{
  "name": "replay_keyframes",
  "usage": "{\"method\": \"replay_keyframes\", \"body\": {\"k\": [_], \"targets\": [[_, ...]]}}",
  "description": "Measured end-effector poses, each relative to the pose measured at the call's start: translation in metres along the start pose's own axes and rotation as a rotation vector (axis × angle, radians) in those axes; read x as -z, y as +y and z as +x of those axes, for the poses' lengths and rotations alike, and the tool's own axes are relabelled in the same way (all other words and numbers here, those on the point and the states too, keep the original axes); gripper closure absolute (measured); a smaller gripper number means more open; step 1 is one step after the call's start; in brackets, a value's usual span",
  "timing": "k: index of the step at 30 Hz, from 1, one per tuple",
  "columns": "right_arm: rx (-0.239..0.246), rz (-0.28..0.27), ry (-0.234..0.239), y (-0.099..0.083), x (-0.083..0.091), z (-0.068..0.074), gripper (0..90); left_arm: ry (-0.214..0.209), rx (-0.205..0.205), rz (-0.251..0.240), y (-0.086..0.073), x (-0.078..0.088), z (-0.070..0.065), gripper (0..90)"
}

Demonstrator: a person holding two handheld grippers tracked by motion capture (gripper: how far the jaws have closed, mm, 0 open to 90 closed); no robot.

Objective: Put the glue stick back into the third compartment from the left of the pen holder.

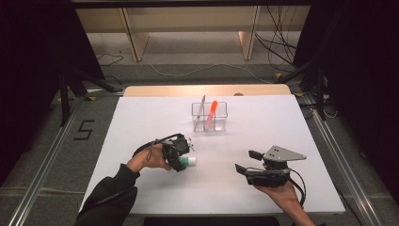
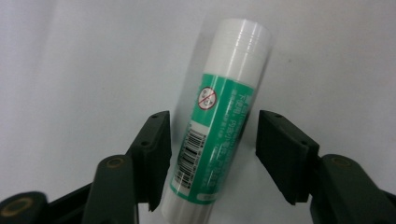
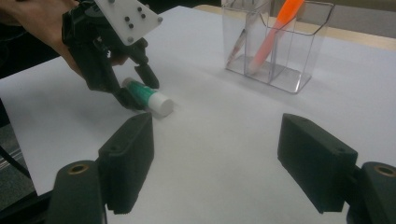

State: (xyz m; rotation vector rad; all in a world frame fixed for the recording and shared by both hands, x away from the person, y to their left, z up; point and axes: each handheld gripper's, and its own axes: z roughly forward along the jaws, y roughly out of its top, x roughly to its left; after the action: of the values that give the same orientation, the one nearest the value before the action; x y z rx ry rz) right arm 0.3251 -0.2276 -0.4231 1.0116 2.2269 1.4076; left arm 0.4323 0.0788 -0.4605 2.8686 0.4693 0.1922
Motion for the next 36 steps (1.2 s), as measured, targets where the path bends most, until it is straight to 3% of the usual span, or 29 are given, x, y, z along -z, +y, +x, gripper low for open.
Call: {"method": "replay_keyframes", "body": {"k": [10, 18, 25, 31, 36], "targets": [[0.004, -0.001, 0.0, 0.0, -0.001, 0.0, 27.9, 0.005, -0.061, 0.042, 0.005, 0.001, -0.001, 58.4], [0.006, 0.002, 0.0, 0.0, -0.001, 0.001, 27.9, -0.017, -0.057, 0.035, 0.005, 0.002, -0.002, 65.1], [0.007, -0.001, -0.002, 0.0, 0.0, 0.001, 27.9, -0.004, 0.022, -0.08, 0.003, 0.009, 0.002, 65.6], [0.005, -0.001, -0.003, 0.0, 0.0, 0.001, 27.9, -0.006, 0.138, -0.218, 0.003, 0.02, 0.003, 65.6], [0.008, -0.003, -0.004, 0.0, 0.0, 0.001, 27.9, 0.0, 0.199, -0.308, 0.001, 0.028, 0.003, 65.6]]}}
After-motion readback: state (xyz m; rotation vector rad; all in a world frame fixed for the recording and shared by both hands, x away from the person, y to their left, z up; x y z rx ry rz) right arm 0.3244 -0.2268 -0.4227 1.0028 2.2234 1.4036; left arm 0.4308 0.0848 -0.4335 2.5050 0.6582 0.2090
